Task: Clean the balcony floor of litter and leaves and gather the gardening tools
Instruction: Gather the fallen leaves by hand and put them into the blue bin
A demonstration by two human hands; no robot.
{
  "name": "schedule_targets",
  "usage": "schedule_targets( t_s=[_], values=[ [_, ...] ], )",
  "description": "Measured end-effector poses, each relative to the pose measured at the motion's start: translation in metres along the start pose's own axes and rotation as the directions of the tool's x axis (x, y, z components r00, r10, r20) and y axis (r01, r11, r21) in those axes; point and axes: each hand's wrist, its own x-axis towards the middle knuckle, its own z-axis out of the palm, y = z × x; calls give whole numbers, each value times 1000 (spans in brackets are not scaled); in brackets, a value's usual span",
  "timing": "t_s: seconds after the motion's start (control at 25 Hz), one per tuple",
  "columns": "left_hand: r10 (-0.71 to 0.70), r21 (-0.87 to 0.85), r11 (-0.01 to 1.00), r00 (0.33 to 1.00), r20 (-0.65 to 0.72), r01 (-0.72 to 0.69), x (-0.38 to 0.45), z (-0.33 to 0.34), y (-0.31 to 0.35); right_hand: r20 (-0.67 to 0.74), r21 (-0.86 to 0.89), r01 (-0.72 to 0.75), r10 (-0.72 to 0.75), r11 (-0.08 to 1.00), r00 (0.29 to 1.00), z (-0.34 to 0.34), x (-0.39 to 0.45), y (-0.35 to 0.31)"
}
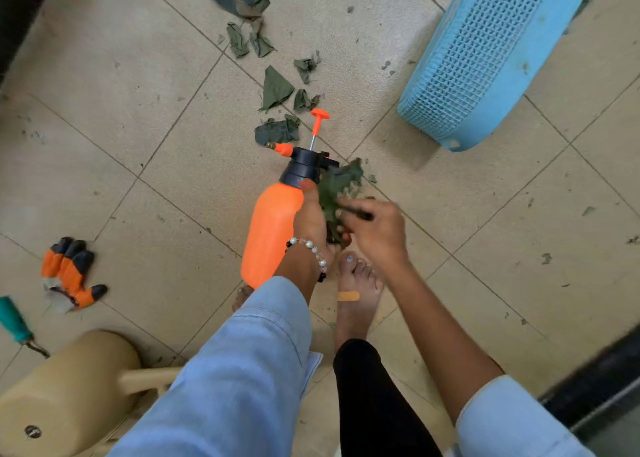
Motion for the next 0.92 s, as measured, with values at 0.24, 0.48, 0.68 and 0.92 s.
schedule_targets(
  t_s=[0.24,0.48,0.68,0.92],
  values=[
    [132,166,982,960,-246,-93,16,-18,-9,606,-712,484,97,508,790,-16,-3,-3],
    [403,463,828,910,-99,-316,17,-23,-10,-94,-374,34,-74,927,993,-29,68,11],
    [656,639,632,742,-139,-439,9,-44,15,316,-907,327,-83,265,945,3,106,77],
    [689,665,564,723,-53,-489,10,-43,30,385,-912,409,-270,38,883,11,80,96]
  ],
)
